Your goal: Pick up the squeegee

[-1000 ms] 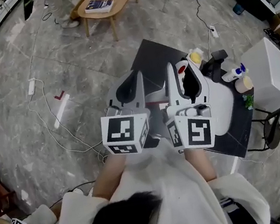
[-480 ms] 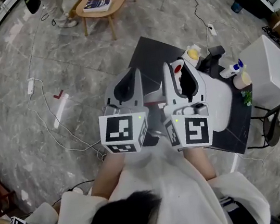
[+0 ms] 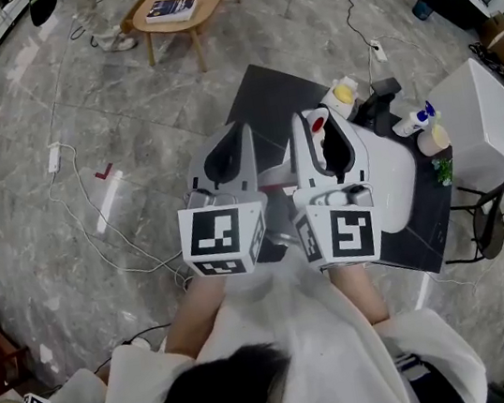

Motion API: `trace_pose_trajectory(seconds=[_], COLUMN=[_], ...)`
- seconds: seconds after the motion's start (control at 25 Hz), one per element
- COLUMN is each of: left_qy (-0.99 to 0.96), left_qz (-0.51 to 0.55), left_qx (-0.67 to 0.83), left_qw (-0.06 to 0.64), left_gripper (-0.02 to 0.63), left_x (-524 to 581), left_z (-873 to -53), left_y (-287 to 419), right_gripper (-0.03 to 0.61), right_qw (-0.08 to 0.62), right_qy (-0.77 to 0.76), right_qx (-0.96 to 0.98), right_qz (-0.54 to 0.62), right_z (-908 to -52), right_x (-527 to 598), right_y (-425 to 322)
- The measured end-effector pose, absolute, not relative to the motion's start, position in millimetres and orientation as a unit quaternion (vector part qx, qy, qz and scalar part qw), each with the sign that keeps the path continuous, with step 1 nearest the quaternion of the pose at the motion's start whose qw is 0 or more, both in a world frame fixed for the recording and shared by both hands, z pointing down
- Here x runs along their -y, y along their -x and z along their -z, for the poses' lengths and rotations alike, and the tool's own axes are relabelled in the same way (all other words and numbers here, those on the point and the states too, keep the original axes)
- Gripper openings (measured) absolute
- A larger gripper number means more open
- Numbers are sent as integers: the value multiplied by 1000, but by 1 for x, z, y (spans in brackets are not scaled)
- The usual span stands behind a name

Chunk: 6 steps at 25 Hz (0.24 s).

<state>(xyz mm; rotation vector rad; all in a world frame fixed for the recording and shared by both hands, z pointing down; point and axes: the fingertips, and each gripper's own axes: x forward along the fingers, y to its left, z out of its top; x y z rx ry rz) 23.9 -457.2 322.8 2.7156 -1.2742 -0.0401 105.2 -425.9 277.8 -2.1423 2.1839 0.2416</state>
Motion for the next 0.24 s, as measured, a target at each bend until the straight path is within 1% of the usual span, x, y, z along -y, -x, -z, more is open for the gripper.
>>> trace_pose_trajectory(seconds=[0.24], left_qy=[-903], left_qz=[13], left_qx=[424], left_qw=[71], left_gripper=[26], left_x=[455], left_z=[-326], left_y=[-24], right_gripper=[143], right_qw=[33], right_qy=[695], right_qx=[-714], right_qz=[-79], right_z=[-281], right_x=[425], right_y=[-104])
